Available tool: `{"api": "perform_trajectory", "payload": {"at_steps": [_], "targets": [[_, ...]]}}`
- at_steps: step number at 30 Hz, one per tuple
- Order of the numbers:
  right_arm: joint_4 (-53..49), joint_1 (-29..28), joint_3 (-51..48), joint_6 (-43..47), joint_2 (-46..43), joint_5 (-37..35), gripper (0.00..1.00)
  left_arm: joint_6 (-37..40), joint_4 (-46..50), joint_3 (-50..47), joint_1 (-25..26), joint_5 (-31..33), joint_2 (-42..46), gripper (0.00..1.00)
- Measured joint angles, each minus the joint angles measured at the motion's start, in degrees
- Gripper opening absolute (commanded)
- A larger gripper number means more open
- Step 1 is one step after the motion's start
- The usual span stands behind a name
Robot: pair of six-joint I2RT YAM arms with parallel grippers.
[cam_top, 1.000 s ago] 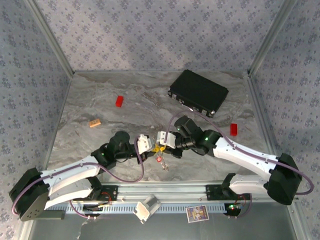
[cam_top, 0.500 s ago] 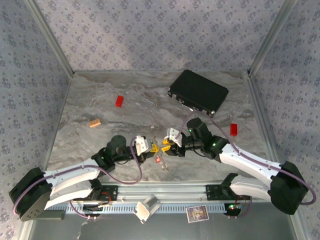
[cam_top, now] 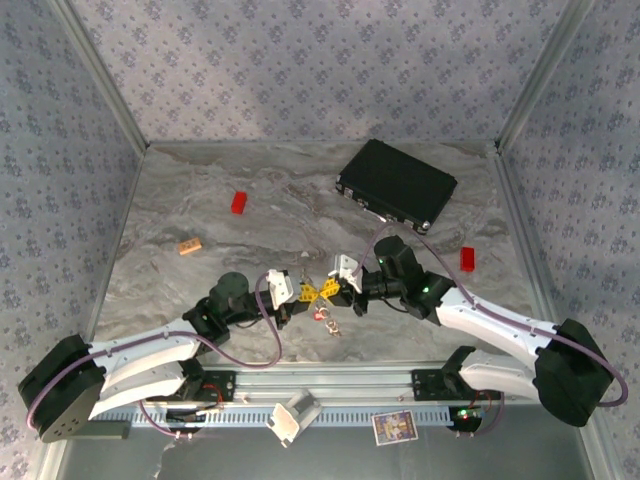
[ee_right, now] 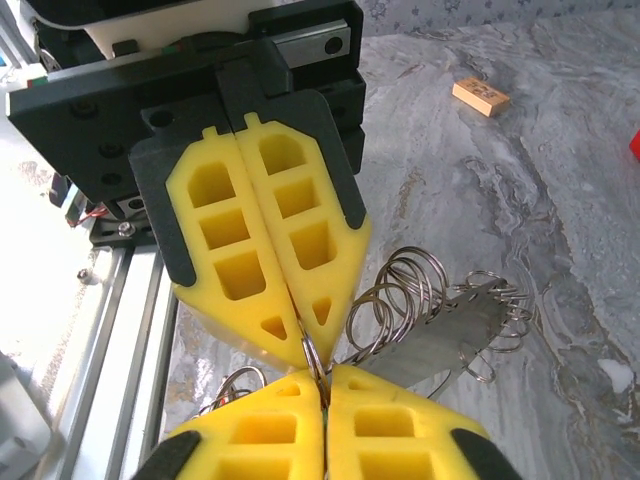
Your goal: Put the keys on the keyring
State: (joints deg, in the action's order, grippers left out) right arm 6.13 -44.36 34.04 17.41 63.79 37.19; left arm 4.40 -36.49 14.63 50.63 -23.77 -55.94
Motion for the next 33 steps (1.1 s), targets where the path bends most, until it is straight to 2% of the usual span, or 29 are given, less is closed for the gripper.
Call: {"api": "perform_trajectory", "payload": {"at_steps": [3, 5, 7, 13, 23, 30, 32, 33], "targets": [[-0.2, 0.11, 0.0, -0.04, -0.04, 0.35, 0.0, 0.0, 0.02, 0.0, 0.0, -0.04, 0.02, 0.01], [-0.5, 0.13, 0.02, 0.15, -0.04, 0.57, 0.0, 0.07, 0.52, 0.0, 0.02, -0.04, 0.26, 0.1], [-1.42, 0.07, 0.2, 0.48, -0.07, 0.61, 0.0, 0.57, 2.05, 0.31, 0.02, 0.02, 0.7, 0.16], [-8.41, -0.13, 3.02, 3.06, -0.07, -1.64, 0.0, 3.28, 10.14, 4.63, 0.02, 0.42, 1.11, 0.18], [-17.84, -2.1, 7.87, 7.1, 0.02, -5.55, 0.0, 7.72, 18.95, 8.48, 0.02, -0.04, 0.22, 0.18], [-22.75, -3.61, 11.39, 9.25, 1.46, -8.31, 0.0, 9.18, 20.83, 9.27, 0.02, -1.38, -0.7, 0.0], [-23.34, -3.85, 11.5, 9.57, 1.49, -8.39, 0.0, 9.51, 21.11, 9.27, 0.02, -1.68, -0.74, 0.0], [-23.41, -3.89, 11.5, 9.64, 1.49, -8.39, 0.04, 9.51, 21.2, 9.27, 0.02, -1.84, -0.74, 0.0]]}}
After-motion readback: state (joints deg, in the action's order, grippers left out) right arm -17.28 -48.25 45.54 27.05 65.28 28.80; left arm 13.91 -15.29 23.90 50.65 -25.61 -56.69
